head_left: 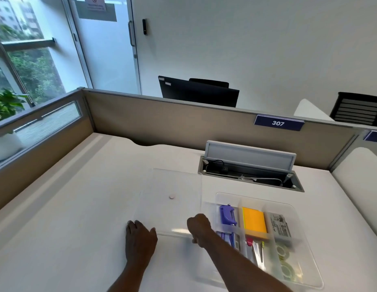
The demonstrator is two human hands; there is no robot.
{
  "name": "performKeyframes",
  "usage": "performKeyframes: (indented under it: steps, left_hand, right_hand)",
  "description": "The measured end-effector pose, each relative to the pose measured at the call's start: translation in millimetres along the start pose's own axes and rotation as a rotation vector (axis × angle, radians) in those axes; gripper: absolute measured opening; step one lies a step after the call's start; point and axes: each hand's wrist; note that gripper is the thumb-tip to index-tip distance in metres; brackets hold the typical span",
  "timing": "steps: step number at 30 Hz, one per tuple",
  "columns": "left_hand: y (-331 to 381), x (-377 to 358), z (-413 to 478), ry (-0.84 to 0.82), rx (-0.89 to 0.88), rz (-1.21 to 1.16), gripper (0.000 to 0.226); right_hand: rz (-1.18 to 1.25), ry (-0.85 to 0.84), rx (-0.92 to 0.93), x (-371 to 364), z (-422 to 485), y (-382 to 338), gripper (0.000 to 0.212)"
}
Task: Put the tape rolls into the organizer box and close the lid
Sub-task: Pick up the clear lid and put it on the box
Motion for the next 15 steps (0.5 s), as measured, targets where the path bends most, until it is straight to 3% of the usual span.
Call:
performKeyframes:
  steps: [10,15]
  left_hand:
    - [4,6,6,-0.013,0.154,-0.182,0.058]
    - [24,5,-1,-0.089,0.128,-0.240,0.054]
  right_hand:
    - [0.231,0.145,-0.036,8,14,-25,0.024]
    - [0.316,0.114,0.039,36,19,-39,0.021]
Point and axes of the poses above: each hand's wrist, its own z-axis towards the middle knuckle, its own x-axis out of the back of the hand, y = z × x, and after that the axes turned 11 degrees about x, right-handed
